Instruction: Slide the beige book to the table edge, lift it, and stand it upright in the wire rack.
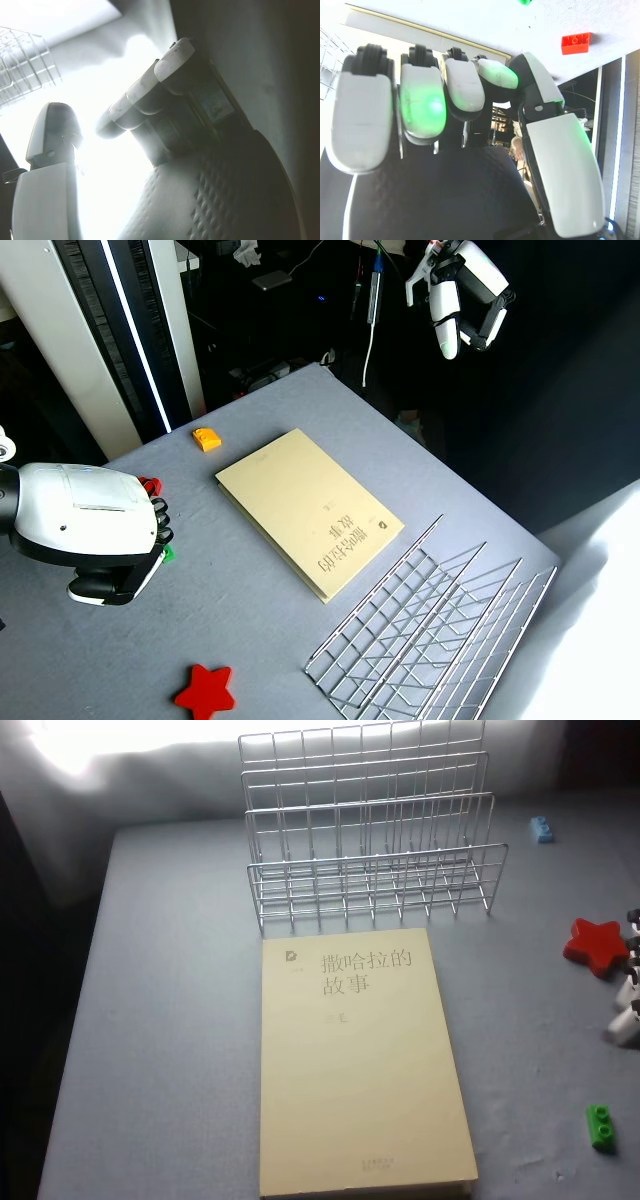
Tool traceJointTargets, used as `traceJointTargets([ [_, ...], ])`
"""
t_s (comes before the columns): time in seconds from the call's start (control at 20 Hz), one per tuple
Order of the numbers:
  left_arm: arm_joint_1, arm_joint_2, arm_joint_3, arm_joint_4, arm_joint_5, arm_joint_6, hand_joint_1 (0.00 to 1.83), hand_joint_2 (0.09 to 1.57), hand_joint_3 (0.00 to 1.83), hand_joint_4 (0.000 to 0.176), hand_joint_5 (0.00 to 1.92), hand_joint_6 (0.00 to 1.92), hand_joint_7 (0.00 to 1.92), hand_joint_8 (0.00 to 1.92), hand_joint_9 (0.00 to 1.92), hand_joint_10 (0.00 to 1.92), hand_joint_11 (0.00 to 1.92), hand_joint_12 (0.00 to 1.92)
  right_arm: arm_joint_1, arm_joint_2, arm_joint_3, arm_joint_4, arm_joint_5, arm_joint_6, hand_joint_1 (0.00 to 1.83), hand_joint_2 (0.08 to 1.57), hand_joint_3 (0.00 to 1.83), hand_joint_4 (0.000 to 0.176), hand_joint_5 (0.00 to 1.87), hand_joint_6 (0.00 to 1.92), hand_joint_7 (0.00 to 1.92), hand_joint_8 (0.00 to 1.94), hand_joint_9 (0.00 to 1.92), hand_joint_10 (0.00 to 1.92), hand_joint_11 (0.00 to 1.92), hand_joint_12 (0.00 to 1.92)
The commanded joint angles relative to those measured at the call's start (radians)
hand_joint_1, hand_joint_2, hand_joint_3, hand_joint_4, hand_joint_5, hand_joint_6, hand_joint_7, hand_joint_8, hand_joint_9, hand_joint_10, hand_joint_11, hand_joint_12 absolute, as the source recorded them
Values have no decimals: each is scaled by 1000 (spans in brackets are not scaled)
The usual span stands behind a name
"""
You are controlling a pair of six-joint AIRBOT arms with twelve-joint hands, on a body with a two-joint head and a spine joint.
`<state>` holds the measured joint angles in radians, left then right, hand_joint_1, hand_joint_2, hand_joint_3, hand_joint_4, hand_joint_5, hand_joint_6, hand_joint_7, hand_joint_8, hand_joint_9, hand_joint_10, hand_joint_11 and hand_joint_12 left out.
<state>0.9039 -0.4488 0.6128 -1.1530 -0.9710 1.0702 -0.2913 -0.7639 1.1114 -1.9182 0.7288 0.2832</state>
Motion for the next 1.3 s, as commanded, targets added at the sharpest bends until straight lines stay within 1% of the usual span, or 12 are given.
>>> traceJointTargets([
  [0.0,-4,11,8,34,-109,-9,248,1084,13,0,269,13,224,9,200,22,0,603,3,6,1,49,2,1,294,1024,10,0,201,1,252,1,278,16,0,728],
  [0.25,15,11,7,49,-109,-25,247,1086,9,0,270,10,225,7,202,18,0,604,-5,6,1,49,-1,12,294,1025,7,0,202,0,252,0,280,12,0,728],
  [0.3,15,13,7,53,-109,-36,256,1119,4,0,323,10,338,15,419,53,0,739,-10,6,1,49,-1,12,261,1055,3,0,215,0,233,0,317,9,14,941],
  [0.35,17,15,12,86,-108,-57,264,1141,2,5,390,11,301,2,316,10,0,765,-14,6,1,49,-2,12,286,1109,9,0,362,21,215,0,260,1,2,576],
  [0.4,19,17,27,159,-74,-94,254,1149,2,8,379,2,242,0,257,1,0,682,-18,6,2,49,-6,18,352,1069,0,1,344,6,261,7,295,12,0,144],
  [0.5,15,19,47,250,-8,-118,251,1152,2,8,376,0,226,0,242,0,0,649,-25,-3,4,49,-15,21,370,1057,0,12,341,2,275,6,307,13,0,5],
  [0.55,16,19,48,253,-9,-118,251,1152,1,8,375,0,225,0,241,0,0,647,-28,-12,10,49,-17,22,371,1056,0,12,340,2,276,6,308,13,0,0],
  [0.6,17,19,48,241,-22,-118,229,1117,0,0,197,1,157,5,172,0,0,426,-34,-23,20,49,-17,26,271,1059,0,0,137,0,122,0,118,2,51,25],
  [0.65,17,19,51,240,-23,-118,271,1104,0,0,166,3,160,10,170,4,0,372,-36,-26,25,49,-18,27,231,1064,0,0,84,0,76,0,60,0,45,25],
  [0.95,26,20,75,235,23,-192,231,1108,0,0,122,1,127,1,120,3,0,170,-64,-81,52,49,-81,56,163,1061,0,0,73,0,63,0,46,4,45,37],
  [1.05,37,18,77,221,94,-258,220,1108,0,0,138,2,136,1,121,2,0,194,-69,-94,54,49,-90,55,154,1066,1,0,74,1,66,2,54,6,43,43],
  [1.25,36,18,113,221,281,-360,247,1099,0,0,152,4,159,4,147,5,0,275,-89,-119,55,49,-121,56,203,1065,5,0,91,0,94,1,91,2,0,293],
])
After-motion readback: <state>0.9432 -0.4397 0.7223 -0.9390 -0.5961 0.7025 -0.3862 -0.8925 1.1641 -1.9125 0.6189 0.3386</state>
